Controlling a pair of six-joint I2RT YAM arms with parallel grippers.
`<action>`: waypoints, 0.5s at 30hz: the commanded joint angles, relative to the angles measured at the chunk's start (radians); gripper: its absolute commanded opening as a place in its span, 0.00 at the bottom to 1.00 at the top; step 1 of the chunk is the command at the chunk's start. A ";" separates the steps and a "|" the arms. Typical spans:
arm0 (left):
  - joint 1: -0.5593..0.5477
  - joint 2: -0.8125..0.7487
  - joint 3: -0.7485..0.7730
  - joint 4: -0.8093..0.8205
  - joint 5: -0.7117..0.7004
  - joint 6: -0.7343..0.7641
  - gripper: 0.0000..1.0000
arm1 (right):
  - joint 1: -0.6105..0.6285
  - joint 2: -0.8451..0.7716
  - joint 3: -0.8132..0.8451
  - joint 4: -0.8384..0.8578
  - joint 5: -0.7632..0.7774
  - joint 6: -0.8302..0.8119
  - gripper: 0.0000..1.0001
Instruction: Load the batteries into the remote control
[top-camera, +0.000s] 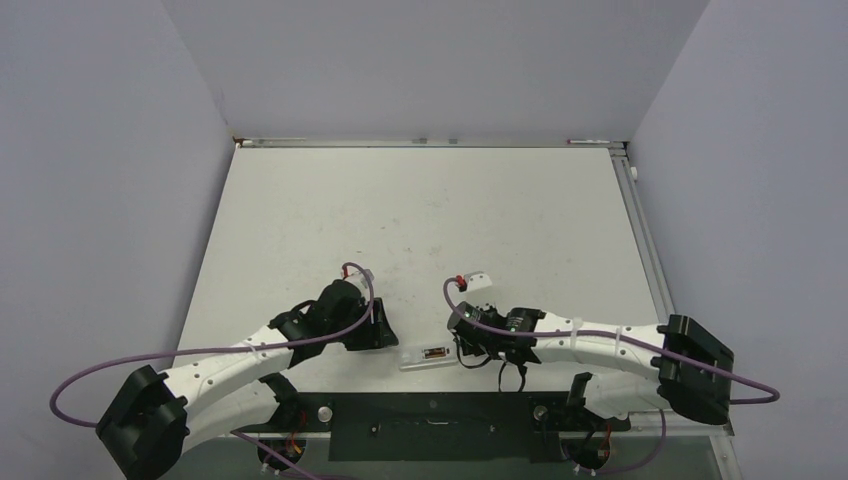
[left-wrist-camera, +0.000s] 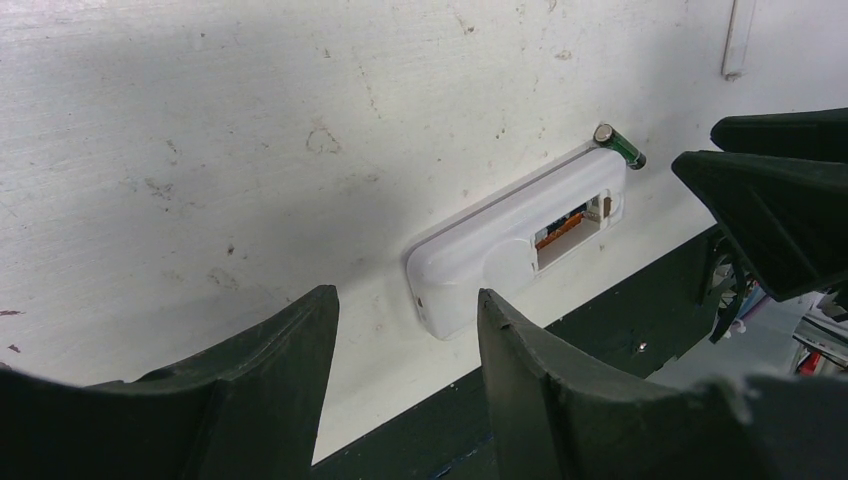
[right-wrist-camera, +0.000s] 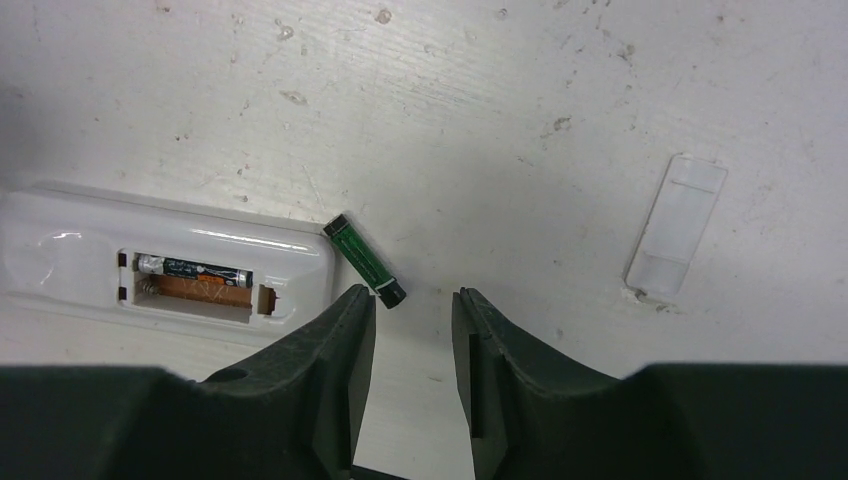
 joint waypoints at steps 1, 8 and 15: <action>0.007 -0.030 -0.001 0.002 -0.002 0.001 0.50 | -0.003 0.052 0.054 0.001 -0.027 -0.099 0.35; 0.007 -0.046 -0.004 -0.012 -0.006 0.002 0.51 | -0.018 0.119 0.067 0.024 -0.085 -0.169 0.34; 0.007 -0.039 -0.005 -0.005 -0.007 0.005 0.51 | -0.021 0.154 0.063 0.051 -0.125 -0.197 0.34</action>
